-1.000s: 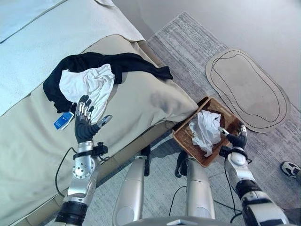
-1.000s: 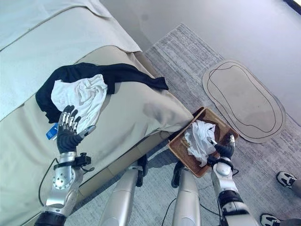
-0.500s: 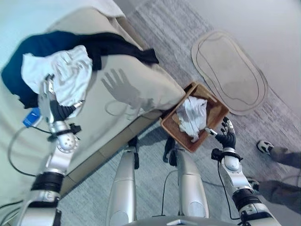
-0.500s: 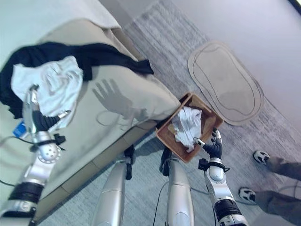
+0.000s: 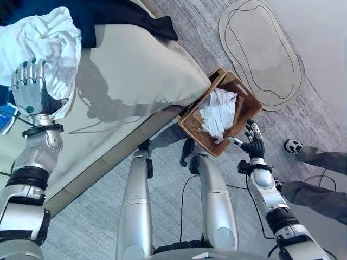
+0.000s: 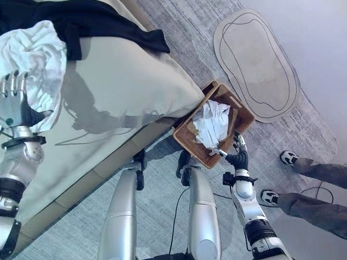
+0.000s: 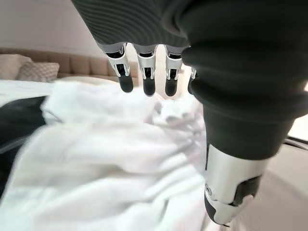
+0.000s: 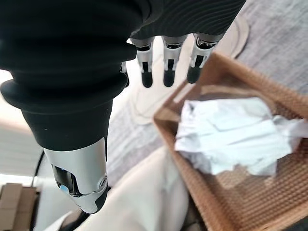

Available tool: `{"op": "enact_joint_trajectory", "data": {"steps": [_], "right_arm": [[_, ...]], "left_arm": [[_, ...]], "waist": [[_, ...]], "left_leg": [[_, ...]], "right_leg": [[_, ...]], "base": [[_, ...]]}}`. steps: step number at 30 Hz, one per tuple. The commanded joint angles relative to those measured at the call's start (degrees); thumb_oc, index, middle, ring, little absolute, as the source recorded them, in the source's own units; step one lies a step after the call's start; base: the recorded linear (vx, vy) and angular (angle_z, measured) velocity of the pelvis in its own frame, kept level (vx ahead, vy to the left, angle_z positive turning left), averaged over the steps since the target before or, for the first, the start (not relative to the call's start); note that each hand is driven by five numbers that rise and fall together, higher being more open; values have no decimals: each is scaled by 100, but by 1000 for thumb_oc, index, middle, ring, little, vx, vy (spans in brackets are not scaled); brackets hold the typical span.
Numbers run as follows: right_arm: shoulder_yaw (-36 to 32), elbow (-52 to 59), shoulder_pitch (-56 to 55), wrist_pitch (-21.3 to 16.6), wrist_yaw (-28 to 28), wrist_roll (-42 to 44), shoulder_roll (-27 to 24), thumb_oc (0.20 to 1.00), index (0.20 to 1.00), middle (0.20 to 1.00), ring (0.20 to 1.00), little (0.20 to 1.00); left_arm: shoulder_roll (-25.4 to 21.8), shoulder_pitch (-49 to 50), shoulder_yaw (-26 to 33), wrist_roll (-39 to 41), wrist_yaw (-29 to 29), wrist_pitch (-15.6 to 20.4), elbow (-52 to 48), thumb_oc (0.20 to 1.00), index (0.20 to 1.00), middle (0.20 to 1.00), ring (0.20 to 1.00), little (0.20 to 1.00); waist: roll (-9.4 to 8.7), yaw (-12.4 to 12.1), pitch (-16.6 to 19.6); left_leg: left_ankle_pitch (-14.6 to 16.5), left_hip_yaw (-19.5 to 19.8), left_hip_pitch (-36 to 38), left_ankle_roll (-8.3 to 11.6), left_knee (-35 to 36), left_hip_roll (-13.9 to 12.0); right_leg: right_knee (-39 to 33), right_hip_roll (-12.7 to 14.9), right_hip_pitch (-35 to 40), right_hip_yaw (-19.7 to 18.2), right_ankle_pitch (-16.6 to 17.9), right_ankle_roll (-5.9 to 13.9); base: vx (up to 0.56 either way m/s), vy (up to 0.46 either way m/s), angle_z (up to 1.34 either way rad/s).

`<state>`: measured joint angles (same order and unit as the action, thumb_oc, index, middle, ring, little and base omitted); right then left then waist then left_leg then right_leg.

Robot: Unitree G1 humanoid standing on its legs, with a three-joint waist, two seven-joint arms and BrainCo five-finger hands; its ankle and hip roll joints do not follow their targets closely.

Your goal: Pick up clothes into the bucket

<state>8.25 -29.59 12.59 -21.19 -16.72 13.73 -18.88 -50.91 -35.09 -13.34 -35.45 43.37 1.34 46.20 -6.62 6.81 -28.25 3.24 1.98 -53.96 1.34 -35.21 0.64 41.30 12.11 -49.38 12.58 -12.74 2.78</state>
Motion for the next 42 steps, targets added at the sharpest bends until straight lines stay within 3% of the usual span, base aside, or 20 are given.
{"op": "enact_joint_trajectory", "data": {"steps": [1, 2, 3, 12, 13, 14, 15, 17, 19, 20, 21, 22, 24, 29, 32, 33, 37, 42], "right_arm": [[14, 312, -249, -282, 34, 153, -228, 1000, 1000, 1000, 1000, 1000], [-12, 269, -245, -277, 51, 155, -238, 1000, 1000, 1000, 1000, 1000], [-35, 257, -225, -252, 94, 152, -280, 1000, 1000, 1000, 1000, 1000], [-181, 128, -183, -213, 229, 249, -282, 1000, 1000, 1000, 1000, 1000], [-184, 131, -176, -214, 229, 251, -282, 1000, 1000, 1000, 1000, 1000], [-196, 145, -164, -204, 238, 237, -279, 1000, 1000, 1000, 1000, 1000], [-191, 141, -169, -203, 239, 236, -281, 1000, 1000, 1000, 1000, 1000], [-203, 104, -150, -196, 242, 242, -255, 1000, 1000, 1000, 1000, 1000], [-197, 76, -146, -187, 235, 232, -245, 1000, 1000, 1000, 1000, 1000], [-191, 32, -127, -171, 224, 231, -230, 1000, 1000, 1000, 1000, 1000], [-186, 28, -131, -170, 225, 230, -232, 1000, 1000, 1000, 1000, 1000], [-184, 33, -118, -156, 222, 222, -220, 1000, 1000, 1000, 1000, 1000], [-164, -11, -118, -132, 231, 185, -199, 1000, 1000, 1000, 1000, 1000], [-272, 19, -215, -47, 220, 72, -116, 1000, 1000, 1000, 1000, 1000], [-411, 76, -251, 32, 226, -75, -66, 1000, 1000, 1000, 1000, 1000], [-405, 80, -257, 33, 226, -75, -71, 1000, 1000, 1000, 1000, 1000], [-450, 243, -396, 109, 363, -325, -120, 1000, 1000, 1000, 1000, 1000], [-203, 542, -473, 130, 481, -947, -318, 1000, 1000, 1000, 1000, 1000]], "left_arm": [[-282, -118, -172, -524, -169, -228, 180, 840, 840, 840, 840, 840], [-323, -163, -276, -640, -334, -276, 239, 548, 548, 548, 548, 548], [-348, -233, -444, -811, -543, -332, 451, 200, 200, 200, 200, 200], [-374, -146, -552, -918, -1046, -167, 507, 200, 200, 200, 200, 200], [-377, -149, -546, -919, -1045, -167, 501, 200, 200, 200, 200, 200], [-350, -80, -516, -928, -1086, -162, 555, 200, 200, 200, 200, 200], [-347, -73, -516, -928, -1088, -162, 558, 200, 200, 200, 200, 200], [-284, 10, -488, -910, -1126, -151, 643, 200, 200, 200, 200, 200], [-263, 41, -484, -908, -1136, -146, 657, 200, 200, 200, 200, 200], [-219, 82, -482, -886, -1173, -118, 668, 200, 200, 200, 200, 200], [-216, 89, -484, -886, -1175, -117, 671, 200, 200, 200, 200, 200], [-183, 118, -473, -866, -1204, -81, 624, 200, 200, 200, 200, 200], [-103, 196, -444, -834, -1192, -30, 478, 200, 200, 200, 200, 200], [311, 1090, 355, -651, -1163, 322, -1179, 200, 200, 200, 200, 200], [921, 1748, 818, -353, -1203, 843, -2280, 200, 200, 200, 200, 200], [925, 1771, 835, -354, -1214, 840, -2301, 200, 200, 200, 200, 200], [1376, 2276, 1030, 119, -1572, 1468, -3469, 200, 200, 200, 200, 200], [1365, 2465, 961, 445, -1928, 1912, -4176, 200, 200, 200, 200, 200]], "waist": [[48, -1, 368], [57, 6, 382], [72, 47, 424], [142, 79, 565], [137, 90, 548], [152, 90, 577], [159, 86, 603], [168, 89, 604], [181, 80, 637], [187, 71, 636], [193, 66, 656], [198, 63, 651], [215, 32, 686], [288, -119, 768], [329, -241, 900], [332, -235, 886], [389, -312, 1076], [407, -314, 1187]], "left_leg": [[361, 174, -98, -68, -184, -247], [367, 178, -99, -72, -177, -248], [364, 176, -103, -78, -149, -242], [340, 139, -132, -77, -62, -235], [147, 113, -205, -108, -15, -218], [143, 104, -191, -104, 9, -219], [316, 130, -122, -74, -19, -231], [126, 104, -138, -99, 51, -224], [295, 120, -20, -67, 55, -242], [95, 87, 4, -89, 165, -232], [269, 113, 78, -59, 138, -245], [63, 80, 93, -82, 253, -233], [42, 71, 242, -70, 359, -237], [-18, 76, 912, -35, 842, -227], [-84, 92, 1517, -4, 1255, -211], [-90, 93, 1548, -3, 1274, -212], [-119, 140, 2243, 9, 1642, -220], [-162, 160, 2762, 26, 1883, -258]], "right_leg": [[-1010, 272, 59, -578, 1006, 730], [-1009, 270, 51, -591, 1003, 732], [-1022, 262, 32, -601, 1016, 736], [-1093, 241, -25, -644, 1043, 717], [-1155, 265, -82, -615, 1202, 667], [-1166, 263, -75, -616, 1197, 665], [-1118, 242, -24, -643, 1052, 714], [-1186, 256, -37, -618, 1204, 664], [-1167, 236, 52, -650, 1062, 714], [-1262, 260, 78, -609, 1218, 671], [-1215, 240, 136, -635, 1072, 719], [-1305, 272, 157, -586, 1230, 675], [-1368, 285, 288, -561, 1238, 684], [-1732, 323, 921, -470, 1282, 703], [-2104, 342, 1523, -413, 1333, 710], [-2121, 340, 1555, -407, 1339, 710], [-2501, 339, 2321, -333, 1352, 709], [-2757, 305, 2842, -307, 1384, 703]], "base": [[1, 36, -6], [-5, 37, -8], [-7, 49, -6], [-11, 15, -1], [-65, 27, -2], [0, 0, 0], [22, 10, -6], [17, 6, -7], [56, -7, -4], [0, 0, 0], [-47, -1, 0], [40, -27, 0], [18, -32, 1], [59, -37, 2], [75, -41, 5], [112, -50, 11], [89, -38, 7], [54, -34, 3]]}}
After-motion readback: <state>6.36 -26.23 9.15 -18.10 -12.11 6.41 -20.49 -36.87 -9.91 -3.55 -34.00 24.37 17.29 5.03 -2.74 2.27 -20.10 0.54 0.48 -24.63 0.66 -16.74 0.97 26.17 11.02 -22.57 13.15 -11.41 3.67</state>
